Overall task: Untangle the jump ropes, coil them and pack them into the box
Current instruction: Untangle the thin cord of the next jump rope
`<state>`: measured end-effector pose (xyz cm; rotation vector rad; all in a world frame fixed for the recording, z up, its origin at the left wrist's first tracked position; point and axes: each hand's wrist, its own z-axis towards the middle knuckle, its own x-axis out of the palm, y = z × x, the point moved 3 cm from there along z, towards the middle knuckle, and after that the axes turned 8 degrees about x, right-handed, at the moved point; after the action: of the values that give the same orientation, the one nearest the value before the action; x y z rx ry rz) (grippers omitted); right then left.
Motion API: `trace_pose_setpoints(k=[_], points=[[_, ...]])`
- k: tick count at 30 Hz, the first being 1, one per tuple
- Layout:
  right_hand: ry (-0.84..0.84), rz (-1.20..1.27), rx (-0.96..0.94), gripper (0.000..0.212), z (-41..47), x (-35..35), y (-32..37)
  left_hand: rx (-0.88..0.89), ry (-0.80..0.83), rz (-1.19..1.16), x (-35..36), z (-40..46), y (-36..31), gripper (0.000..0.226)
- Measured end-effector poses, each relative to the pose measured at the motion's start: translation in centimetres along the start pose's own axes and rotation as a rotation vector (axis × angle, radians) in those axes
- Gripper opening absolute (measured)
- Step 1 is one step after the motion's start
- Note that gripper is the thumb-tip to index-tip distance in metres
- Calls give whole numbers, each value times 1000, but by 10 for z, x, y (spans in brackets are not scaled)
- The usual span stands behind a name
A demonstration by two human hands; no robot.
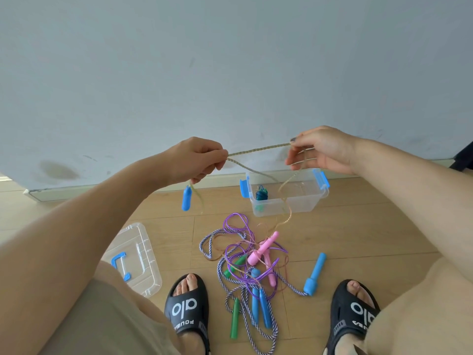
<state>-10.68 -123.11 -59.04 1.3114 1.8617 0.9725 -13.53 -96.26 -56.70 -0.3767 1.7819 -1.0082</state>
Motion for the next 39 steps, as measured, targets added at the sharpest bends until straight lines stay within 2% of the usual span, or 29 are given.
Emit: trace_pose_setpoints(k=[4, 6, 7, 9, 10, 12, 14, 16, 20, 24, 27, 30, 35, 39], points=[[-262, -49, 122, 14, 9, -37, -17, -22, -22, -17, -6, -3, 5, 36], [-389, -218, 191, 9, 12, -46, -25, -29, -41, -38, -10, -5, 8, 36], [-417, -385, 209, 7, 14, -45, -26, -31, -47, -51, -10, -5, 8, 36], [-395, -667, 144, 13, 15, -27, -19, -29, -44, -63, -9, -4, 6, 35], [-361, -681, 69, 22, 12, -10, -11, -26, -36, -63, -7, -3, 4, 35], [-230, -524, -111, 33, 2, 30, 7, -14, -18, -61, -2, 0, -2, 35], [-52, -359, -210, 26, -9, 69, 22, -2, 0, -57, 4, 2, -9, 34], [47, -356, -304, 21, -16, 93, 27, 4, 11, -55, 7, 3, -13, 32], [-36, -446, -383, 20, -17, 89, 29, 0, 6, -66, 7, 3, -14, 34], [-74, -505, -339, 25, -15, 77, 29, 7, 1, -88, 4, 0, -12, 34], [-37, -495, -287, 30, -15, 76, 27, 5, -20, -85, -1, -1, -8, 34], [22, -506, -294, 20, -17, 82, 25, 3, -31, -99, -1, -1, -6, 33], [-42, -479, -348, 21, -13, 87, 21, 20, -21, -135, 0, 0, -8, 35], [-2, -443, -369, 23, -15, 88, 24, 18, -21, -137, 0, 0, -9, 34]])
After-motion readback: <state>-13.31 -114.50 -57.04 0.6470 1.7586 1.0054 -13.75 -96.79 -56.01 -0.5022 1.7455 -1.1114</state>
